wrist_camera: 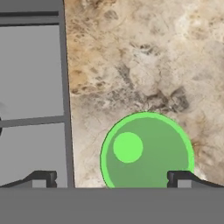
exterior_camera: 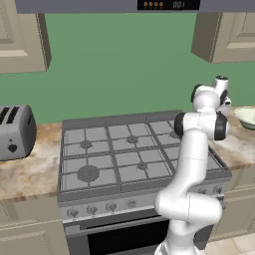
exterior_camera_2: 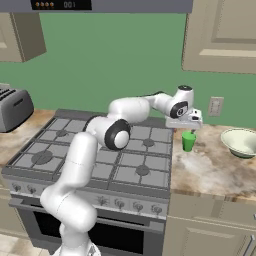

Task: Pick the cup and bowl from the counter and place them on the counter next to the sink.

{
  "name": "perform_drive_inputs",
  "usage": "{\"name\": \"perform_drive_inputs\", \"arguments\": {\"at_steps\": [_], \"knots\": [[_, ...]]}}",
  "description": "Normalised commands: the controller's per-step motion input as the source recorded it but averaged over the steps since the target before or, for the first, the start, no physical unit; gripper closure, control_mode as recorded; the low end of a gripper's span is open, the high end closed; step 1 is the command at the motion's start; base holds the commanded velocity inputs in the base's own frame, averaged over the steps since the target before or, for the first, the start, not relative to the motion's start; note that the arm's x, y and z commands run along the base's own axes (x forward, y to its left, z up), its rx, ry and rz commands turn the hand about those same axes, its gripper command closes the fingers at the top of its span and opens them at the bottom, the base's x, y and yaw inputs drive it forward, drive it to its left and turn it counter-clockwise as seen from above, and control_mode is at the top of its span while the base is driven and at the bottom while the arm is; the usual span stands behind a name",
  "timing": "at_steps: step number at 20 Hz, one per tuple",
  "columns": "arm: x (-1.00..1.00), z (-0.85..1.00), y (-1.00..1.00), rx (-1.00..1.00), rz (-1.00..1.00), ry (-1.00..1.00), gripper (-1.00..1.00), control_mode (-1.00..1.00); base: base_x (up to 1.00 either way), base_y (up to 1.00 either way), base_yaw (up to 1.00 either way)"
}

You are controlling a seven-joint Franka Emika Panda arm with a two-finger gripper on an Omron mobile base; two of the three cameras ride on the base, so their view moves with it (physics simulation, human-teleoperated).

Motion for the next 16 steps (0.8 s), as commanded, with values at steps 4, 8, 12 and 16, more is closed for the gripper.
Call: {"name": "perform_drive_inputs", "arguments": {"at_steps": [4, 8, 12, 16], "knots": [[0.00, -0.26, 0.13, 0.01, 0.00, 0.00, -1.00, -1.00, 0.00, 0.00, 0.00], [0.00, -0.11, 0.09, 0.00, 0.00, 0.00, -1.00, -1.00, 0.00, 0.00, 0.00], [0.00, -0.20, 0.06, 0.00, 0.00, 0.00, -1.00, -1.00, 0.00, 0.00, 0.00], [0.00, -0.30, 0.01, 0.00, 0.00, 0.00, -1.00, -1.00, 0.00, 0.00, 0.00]]}}
